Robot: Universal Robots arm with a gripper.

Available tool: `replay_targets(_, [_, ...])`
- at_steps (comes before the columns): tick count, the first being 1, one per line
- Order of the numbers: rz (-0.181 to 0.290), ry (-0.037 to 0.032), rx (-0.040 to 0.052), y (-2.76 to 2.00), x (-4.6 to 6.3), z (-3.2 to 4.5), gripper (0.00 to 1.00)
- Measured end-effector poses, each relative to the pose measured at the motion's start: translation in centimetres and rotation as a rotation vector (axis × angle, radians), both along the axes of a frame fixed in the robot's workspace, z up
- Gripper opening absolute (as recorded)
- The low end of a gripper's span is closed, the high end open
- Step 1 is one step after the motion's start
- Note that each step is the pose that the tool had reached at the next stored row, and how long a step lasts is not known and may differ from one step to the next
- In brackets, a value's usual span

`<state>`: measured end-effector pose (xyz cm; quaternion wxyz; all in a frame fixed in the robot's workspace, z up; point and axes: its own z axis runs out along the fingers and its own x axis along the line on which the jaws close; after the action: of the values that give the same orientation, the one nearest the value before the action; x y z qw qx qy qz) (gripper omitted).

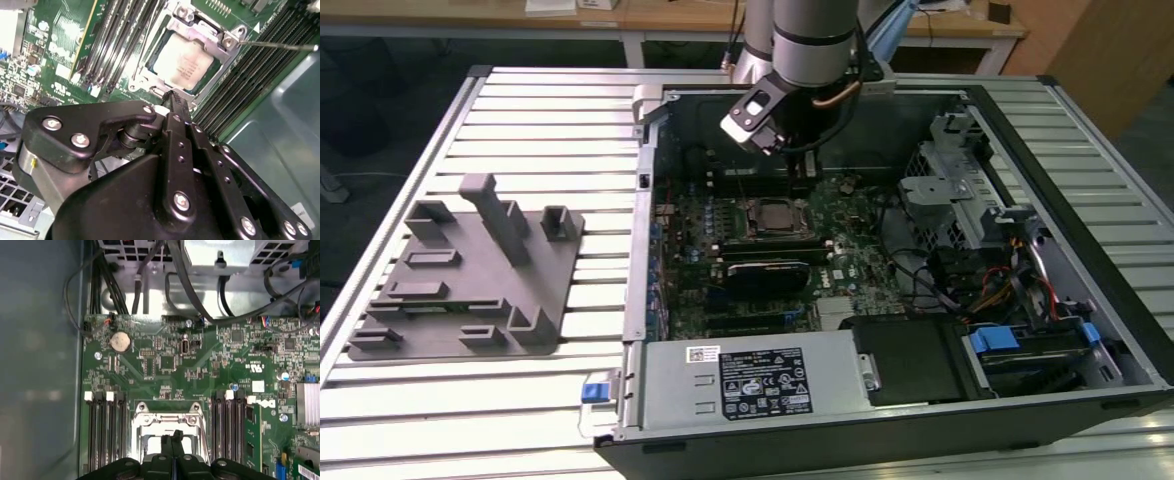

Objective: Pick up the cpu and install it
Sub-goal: 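Close the cpu cover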

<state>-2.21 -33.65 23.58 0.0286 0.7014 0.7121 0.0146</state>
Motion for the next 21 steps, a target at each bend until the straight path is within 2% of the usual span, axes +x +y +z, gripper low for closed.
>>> replay_targets(11, [0.000,0.0000,0.0001,-0.45,-2.0,-0.92,0.11])
replay_targets(15, [0.000,-0.0001,0.0002,-0.45,-2.3,-1.28,0.11])
replay_targets(21, [0.000,0.0000,0.0000,-0.45,-2.4,-1.30,0.11])
